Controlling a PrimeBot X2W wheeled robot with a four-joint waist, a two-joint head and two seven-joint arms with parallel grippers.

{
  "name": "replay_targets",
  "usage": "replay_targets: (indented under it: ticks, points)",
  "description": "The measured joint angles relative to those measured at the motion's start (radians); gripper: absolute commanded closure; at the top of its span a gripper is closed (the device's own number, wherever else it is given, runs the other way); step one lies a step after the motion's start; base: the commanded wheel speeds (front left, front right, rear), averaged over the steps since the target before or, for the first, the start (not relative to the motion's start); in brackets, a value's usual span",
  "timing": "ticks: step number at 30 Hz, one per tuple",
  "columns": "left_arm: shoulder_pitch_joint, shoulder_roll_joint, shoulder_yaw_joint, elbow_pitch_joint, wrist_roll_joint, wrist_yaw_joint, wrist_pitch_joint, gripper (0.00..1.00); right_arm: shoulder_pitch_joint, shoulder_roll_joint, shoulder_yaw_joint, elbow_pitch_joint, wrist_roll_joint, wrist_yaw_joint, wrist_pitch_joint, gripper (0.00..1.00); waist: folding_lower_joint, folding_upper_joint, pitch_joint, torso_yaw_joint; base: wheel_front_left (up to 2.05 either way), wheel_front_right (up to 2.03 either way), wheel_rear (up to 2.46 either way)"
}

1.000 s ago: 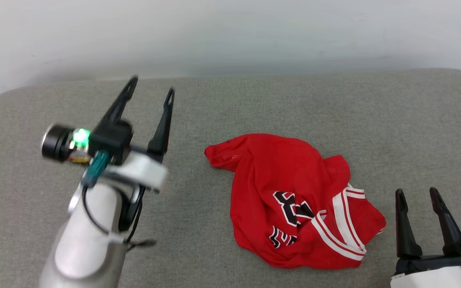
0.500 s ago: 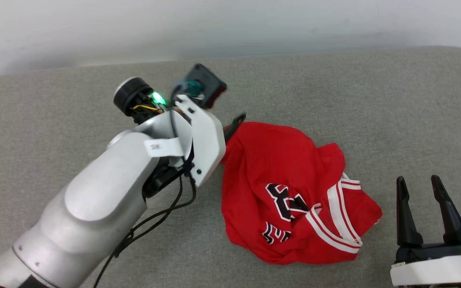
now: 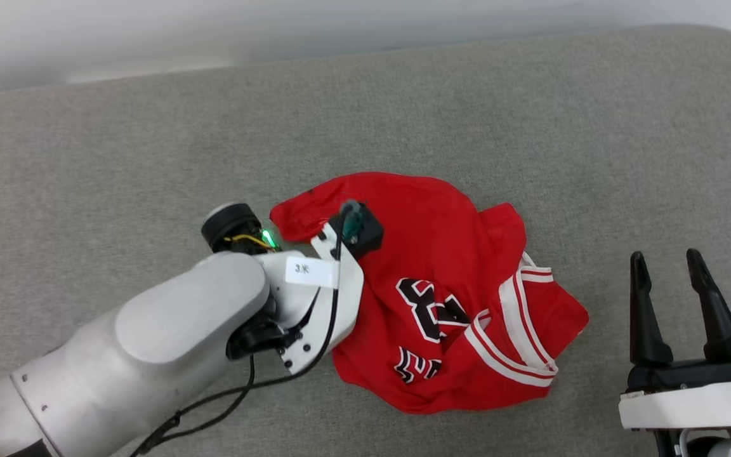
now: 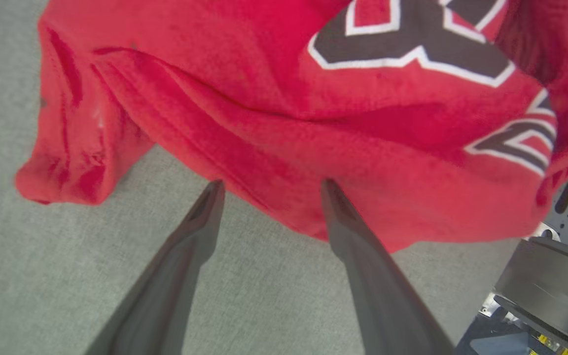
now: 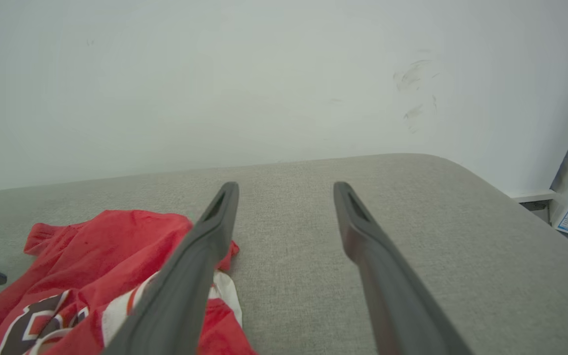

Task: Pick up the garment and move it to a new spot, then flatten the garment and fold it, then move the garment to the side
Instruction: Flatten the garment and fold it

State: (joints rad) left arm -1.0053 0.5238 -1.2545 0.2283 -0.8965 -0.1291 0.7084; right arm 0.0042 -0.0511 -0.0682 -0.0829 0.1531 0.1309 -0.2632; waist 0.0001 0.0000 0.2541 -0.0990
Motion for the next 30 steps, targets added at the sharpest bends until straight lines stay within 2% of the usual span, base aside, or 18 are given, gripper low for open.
replay_targets:
  ticks: [6, 12, 15, 16, 17, 23, 24, 30]
  points:
    - [0.038, -0.003, -0.024, 0.003, -0.012, 0.000, 0.042, 0.00, -0.019, 0.000, 0.004, -0.002, 0.006, 0.000, 0.000, 0.00, 0.0000, 0.0000, 0.042, -0.017, 0.00, 0.00, 0.00]
    - [0.073, -0.004, -0.003, -0.029, 0.058, 0.003, 0.117, 0.00, -0.033, 0.000, 0.007, -0.001, 0.012, 0.000, 0.000, 0.00, -0.0001, 0.0000, 0.075, -0.025, 0.00, 0.00, 0.00]
    - [0.078, -0.005, -0.001, -0.021, 0.043, 0.005, 0.085, 0.00, -0.045, 0.000, 0.007, 0.001, 0.012, 0.000, 0.000, 0.00, 0.0000, 0.0000, 0.082, -0.025, 0.00, 0.00, 0.00]
    - [0.078, -0.005, -0.003, -0.017, 0.043, 0.004, 0.072, 0.56, -0.045, 0.000, 0.007, 0.002, 0.012, 0.000, 0.000, 0.00, 0.0000, 0.0000, 0.081, -0.025, 0.00, 0.00, 0.00]
    - [0.078, -0.005, -0.005, -0.017, 0.056, 0.004, 0.062, 1.00, -0.045, 0.000, 0.007, 0.002, 0.012, 0.000, 0.000, 0.00, -0.0001, 0.0000, 0.080, -0.024, 0.00, 0.00, 0.00]
    - [0.059, 0.016, -0.025, -0.021, 0.064, 0.000, -0.034, 1.00, -0.040, 0.000, 0.001, 0.004, 0.010, 0.000, 0.000, 0.00, 0.0000, 0.0000, 0.056, -0.012, 0.00, 0.00, 0.00]
    - [0.033, 0.042, -0.023, -0.035, 0.046, -0.001, -0.099, 1.00, -0.032, 0.000, -0.003, 0.005, 0.010, 0.000, 0.000, 0.00, 0.0000, 0.0000, 0.042, -0.005, 0.00, 0.00, 0.00]
    - [-0.049, 0.117, 0.002, -0.081, 0.017, -0.001, -0.172, 1.00, -0.003, 0.000, -0.006, 0.008, 0.010, 0.000, 0.000, 0.00, 0.0000, 0.0000, 0.005, 0.022, 0.00, 0.00, 0.00]
